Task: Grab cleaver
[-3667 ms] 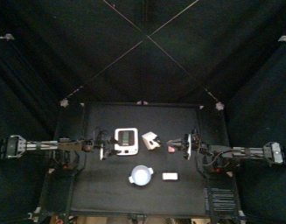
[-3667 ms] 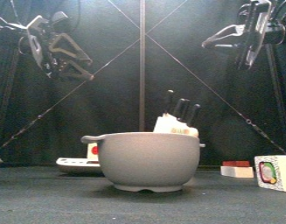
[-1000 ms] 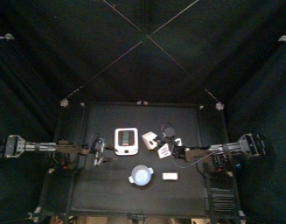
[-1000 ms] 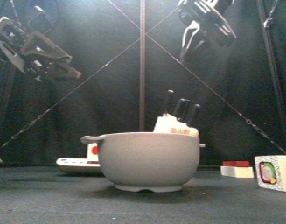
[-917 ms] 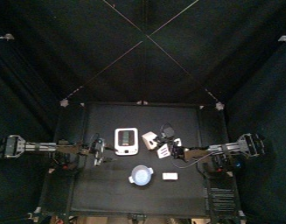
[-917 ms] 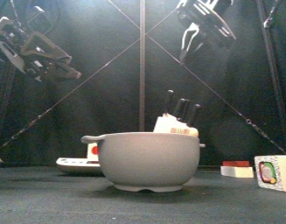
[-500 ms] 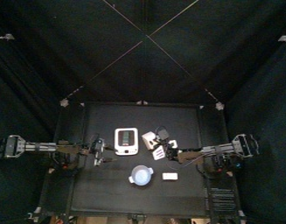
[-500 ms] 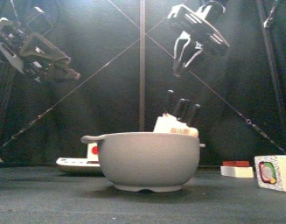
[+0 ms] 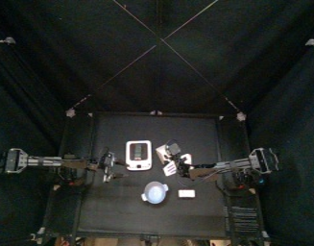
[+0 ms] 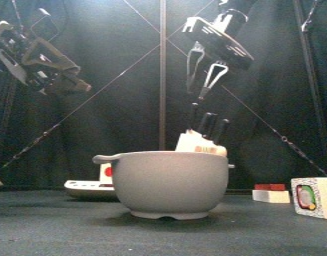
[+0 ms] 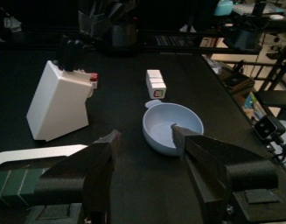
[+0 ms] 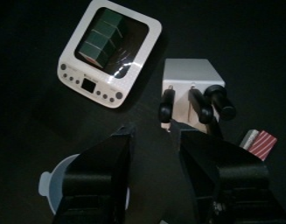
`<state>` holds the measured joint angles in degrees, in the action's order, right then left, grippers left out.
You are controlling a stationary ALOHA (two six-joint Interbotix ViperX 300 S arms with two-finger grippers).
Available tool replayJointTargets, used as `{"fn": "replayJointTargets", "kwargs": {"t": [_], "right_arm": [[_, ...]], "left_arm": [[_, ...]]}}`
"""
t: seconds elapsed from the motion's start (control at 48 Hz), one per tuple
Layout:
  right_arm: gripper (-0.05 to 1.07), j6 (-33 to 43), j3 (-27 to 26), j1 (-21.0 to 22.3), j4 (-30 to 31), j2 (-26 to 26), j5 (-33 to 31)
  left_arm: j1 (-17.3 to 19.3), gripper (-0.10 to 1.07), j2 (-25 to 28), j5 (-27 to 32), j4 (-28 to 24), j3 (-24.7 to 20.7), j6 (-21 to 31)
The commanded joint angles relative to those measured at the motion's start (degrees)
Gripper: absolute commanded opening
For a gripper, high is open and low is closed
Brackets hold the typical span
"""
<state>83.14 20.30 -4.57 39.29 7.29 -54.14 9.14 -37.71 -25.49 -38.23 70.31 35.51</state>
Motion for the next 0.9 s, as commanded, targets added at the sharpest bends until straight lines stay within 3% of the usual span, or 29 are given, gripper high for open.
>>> {"fn": "replayJointTargets", "kwargs": {"t": [0.0, 0.667, 0.875], "right_arm": [[0.76, -0.1, -1.4, 0.8, 0.6, 0.6, 0.3], [0.74, -0.1, -1.1, 2.9, 0.7, -2.2, 1.2], [0.69, -0.2, -1.0, 3.0, -0.6, -2.4, 1.2]], "left_arm": [[0.4, 0.87, 0.0, -0.2, 0.2, -0.6, -0.1], [0.9, 0.87, 0.0, -0.2, 0.1, -0.3, -0.1], [1.0, 0.87, 0.0, -0.2, 0.1, -0.2, -0.1]]}}
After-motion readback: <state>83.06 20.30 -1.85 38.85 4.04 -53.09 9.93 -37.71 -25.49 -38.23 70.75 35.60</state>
